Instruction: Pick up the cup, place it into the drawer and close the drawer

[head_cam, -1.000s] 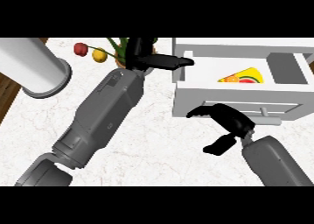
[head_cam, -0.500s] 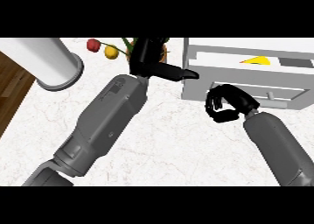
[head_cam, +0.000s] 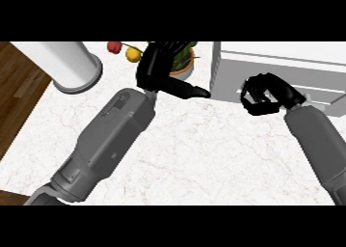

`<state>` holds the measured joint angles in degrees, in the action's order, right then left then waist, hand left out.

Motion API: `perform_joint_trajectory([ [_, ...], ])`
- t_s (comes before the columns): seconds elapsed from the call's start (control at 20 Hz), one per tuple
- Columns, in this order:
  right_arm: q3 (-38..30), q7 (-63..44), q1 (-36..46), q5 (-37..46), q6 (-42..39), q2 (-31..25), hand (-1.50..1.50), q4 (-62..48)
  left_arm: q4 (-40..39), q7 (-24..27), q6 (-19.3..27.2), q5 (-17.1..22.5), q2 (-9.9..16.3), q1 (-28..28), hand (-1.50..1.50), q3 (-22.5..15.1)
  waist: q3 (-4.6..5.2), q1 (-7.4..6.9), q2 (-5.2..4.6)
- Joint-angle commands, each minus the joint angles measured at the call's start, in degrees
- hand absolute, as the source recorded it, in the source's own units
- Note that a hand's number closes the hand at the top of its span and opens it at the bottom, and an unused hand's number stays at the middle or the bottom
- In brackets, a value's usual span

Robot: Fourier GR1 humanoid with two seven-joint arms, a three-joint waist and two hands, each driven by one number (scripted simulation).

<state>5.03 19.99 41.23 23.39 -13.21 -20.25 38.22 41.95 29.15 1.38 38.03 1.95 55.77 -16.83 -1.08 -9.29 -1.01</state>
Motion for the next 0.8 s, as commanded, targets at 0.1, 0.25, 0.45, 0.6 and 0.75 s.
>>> perform_joint_trajectory([
  [0.1, -6.0, -2.4, 8.7, -1.8, 2.4, -5.2, 1.5, -3.8, -0.9, -0.7, 1.3, 0.1, 6.1, -4.4, -1.5, 2.1, 0.8, -3.15, -1.46],
  [0.25, -7.0, -2.8, 8.7, -3.0, 1.2, -6.7, 1.5, -2.8, -0.2, -1.5, 0.0, 0.1, 7.3, -5.0, -1.5, 1.9, 0.79, -4.19, -1.66],
  [0.45, -7.3, -3.3, 9.2, -4.0, -1.5, -8.2, 1.5, -1.2, 0.7, -1.9, -1.0, 0.7, 7.6, -5.2, -1.5, 2.1, 0.87, -4.37, -1.78],
  [0.6, -7.9, -3.6, 8.6, -5.4, -2.6, -8.3, 1.5, -0.1, 0.8, -1.6, -1.9, 0.8, 7.8, -7.0, -1.5, 1.9, 0.9, -4.96, -2.18],
  [0.75, -8.8, -3.7, 7.7, -6.9, -4.1, -9.2, 1.5, 0.7, 1.7, -1.2, -2.1, 0.7, 7.8, -7.4, -1.5, 1.8, 0.86, -4.74, -1.91],
])
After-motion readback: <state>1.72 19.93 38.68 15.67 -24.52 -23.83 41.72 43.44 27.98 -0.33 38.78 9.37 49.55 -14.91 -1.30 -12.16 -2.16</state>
